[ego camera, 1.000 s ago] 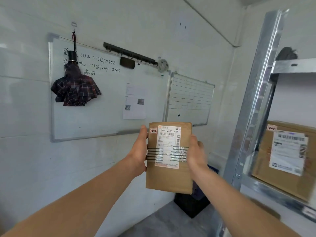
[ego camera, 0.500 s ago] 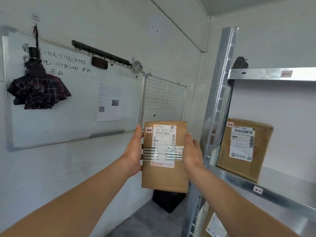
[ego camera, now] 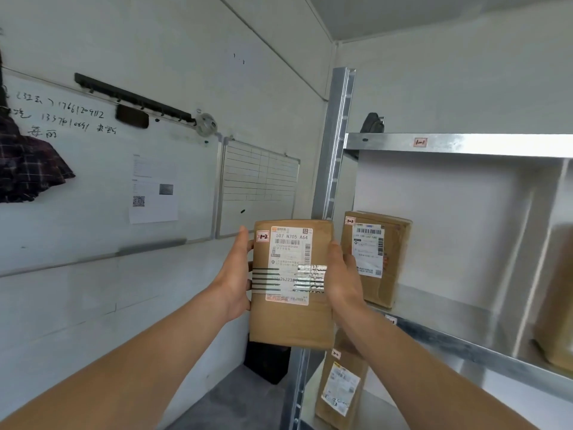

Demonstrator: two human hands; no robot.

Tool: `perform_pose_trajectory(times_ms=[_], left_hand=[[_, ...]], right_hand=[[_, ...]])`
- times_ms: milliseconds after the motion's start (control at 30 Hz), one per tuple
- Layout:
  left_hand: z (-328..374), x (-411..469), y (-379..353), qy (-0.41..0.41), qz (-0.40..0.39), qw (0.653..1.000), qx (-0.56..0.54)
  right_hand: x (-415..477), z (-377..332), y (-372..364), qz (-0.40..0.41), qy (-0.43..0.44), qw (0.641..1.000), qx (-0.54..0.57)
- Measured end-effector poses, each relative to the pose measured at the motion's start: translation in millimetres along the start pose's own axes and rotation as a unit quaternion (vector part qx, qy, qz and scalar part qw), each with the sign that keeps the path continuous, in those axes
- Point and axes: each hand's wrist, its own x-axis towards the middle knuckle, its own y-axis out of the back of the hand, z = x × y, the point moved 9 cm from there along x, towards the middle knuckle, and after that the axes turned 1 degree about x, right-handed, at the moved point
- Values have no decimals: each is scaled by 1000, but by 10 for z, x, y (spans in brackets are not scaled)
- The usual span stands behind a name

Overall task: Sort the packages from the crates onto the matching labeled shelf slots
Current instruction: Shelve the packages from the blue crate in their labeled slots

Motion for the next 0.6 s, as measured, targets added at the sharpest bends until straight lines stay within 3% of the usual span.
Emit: perform_pose_trajectory(times_ms=[400, 600], left_hand=[[-36, -364, -957, -17, -25, 999, -8], [-119, -507, -1464, -19, -75, 997, -13]], right_hand=[[-155, -107, 1011, 23, 12, 1000, 16], [-280, -97, 1509, 51, 5, 999, 11]])
